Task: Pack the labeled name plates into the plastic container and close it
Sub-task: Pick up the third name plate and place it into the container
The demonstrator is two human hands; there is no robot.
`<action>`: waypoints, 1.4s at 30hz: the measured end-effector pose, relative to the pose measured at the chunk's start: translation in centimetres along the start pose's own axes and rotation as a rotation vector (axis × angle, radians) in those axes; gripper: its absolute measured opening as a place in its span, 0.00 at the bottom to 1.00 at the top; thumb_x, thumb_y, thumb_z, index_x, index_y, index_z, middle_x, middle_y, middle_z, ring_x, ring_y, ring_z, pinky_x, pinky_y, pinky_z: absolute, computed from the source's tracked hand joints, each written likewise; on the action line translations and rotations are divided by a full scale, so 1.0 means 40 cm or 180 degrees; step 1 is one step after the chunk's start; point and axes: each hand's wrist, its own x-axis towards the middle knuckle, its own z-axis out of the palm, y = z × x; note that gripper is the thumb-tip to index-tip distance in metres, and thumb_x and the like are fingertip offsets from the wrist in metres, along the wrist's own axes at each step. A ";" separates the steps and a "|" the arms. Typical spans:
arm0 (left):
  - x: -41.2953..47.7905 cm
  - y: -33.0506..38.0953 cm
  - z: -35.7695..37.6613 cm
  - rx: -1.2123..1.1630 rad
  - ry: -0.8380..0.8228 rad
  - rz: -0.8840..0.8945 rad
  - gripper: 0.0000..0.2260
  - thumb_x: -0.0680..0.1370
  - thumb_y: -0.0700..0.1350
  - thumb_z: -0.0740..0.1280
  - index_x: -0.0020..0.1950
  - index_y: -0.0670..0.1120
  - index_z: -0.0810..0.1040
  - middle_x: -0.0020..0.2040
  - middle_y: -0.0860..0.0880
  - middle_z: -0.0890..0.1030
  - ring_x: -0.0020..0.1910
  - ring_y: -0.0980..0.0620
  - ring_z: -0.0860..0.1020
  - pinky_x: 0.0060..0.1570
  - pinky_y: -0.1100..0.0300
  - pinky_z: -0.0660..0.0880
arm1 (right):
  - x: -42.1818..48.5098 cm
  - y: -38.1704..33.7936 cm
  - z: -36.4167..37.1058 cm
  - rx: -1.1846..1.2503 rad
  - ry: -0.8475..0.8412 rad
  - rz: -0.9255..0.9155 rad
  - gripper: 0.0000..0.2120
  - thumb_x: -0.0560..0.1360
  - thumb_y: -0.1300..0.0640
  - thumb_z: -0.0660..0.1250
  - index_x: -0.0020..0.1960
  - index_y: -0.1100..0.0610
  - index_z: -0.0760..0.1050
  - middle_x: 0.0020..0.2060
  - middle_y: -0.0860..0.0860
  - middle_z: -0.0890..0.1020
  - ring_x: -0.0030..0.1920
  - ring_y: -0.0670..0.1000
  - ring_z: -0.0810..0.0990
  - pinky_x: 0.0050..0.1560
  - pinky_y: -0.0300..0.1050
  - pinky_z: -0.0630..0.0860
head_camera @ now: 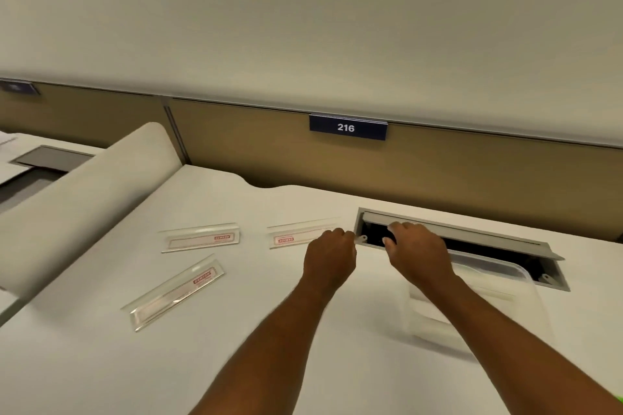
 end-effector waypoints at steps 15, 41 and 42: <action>0.049 -0.343 0.028 0.0421 -0.0446 -0.0496 0.04 0.76 0.40 0.62 0.45 0.45 0.77 0.43 0.47 0.80 0.42 0.45 0.78 0.33 0.55 0.71 | 0.157 -0.226 0.256 0.0759 -0.0806 0.0671 0.14 0.77 0.50 0.61 0.56 0.58 0.77 0.51 0.56 0.83 0.50 0.57 0.81 0.45 0.46 0.77; 0.199 -0.320 0.136 0.0701 -0.0479 -0.0055 0.11 0.60 0.40 0.78 0.37 0.46 0.79 0.32 0.49 0.80 0.30 0.50 0.79 0.25 0.62 0.73 | 0.204 -0.191 0.372 0.1669 -0.0508 0.1282 0.15 0.79 0.53 0.62 0.37 0.60 0.74 0.30 0.52 0.76 0.33 0.50 0.76 0.36 0.40 0.68; 0.198 -0.318 0.129 0.0605 -0.0442 -0.0082 0.11 0.61 0.40 0.78 0.39 0.46 0.78 0.33 0.48 0.81 0.31 0.49 0.79 0.25 0.61 0.73 | 0.204 -0.190 0.364 0.1818 -0.0365 0.1408 0.17 0.79 0.54 0.62 0.34 0.60 0.72 0.28 0.51 0.75 0.31 0.51 0.75 0.33 0.40 0.67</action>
